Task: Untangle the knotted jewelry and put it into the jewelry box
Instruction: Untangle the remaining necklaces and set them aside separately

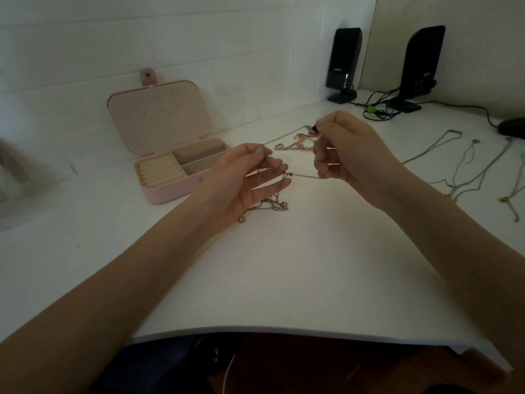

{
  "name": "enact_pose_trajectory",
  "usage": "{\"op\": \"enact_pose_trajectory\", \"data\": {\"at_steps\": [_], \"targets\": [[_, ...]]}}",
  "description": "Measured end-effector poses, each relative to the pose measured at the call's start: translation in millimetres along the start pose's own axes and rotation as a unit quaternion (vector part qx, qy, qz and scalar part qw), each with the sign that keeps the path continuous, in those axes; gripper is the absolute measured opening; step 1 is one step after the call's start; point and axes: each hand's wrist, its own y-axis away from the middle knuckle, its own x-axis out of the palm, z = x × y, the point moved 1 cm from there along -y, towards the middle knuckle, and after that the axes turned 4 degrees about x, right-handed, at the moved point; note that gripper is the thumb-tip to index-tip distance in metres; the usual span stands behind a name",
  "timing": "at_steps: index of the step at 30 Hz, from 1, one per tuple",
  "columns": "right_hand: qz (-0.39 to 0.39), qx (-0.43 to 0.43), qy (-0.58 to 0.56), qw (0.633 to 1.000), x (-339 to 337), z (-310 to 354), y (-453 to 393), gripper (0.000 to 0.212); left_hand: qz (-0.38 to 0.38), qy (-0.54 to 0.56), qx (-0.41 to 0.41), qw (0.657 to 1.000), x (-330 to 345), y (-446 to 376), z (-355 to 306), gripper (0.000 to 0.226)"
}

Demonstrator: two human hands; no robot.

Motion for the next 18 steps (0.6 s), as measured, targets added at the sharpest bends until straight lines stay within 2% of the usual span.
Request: {"op": "enact_pose_trajectory", "data": {"at_steps": [5,8,13,18], "targets": [[-0.042,-0.048,0.181,0.981,0,-11,-3,0.001,-0.007,-0.023,-0.005,1.0,-1,1,2,0.019],[-0.019,-0.074,0.231,0.97,0,-14,-4,0.007,-0.011,-0.062,-0.004,0.998,-1,2,4,0.018],[0.081,-0.095,0.312,0.942,3,-15,-1,0.012,-0.037,-0.068,-0.002,0.997,-4,1,4,0.016],[0.057,-0.122,0.358,0.924,4,-20,-4,0.007,-0.057,-0.091,0.002,0.994,-6,-2,6,0.017]]}}
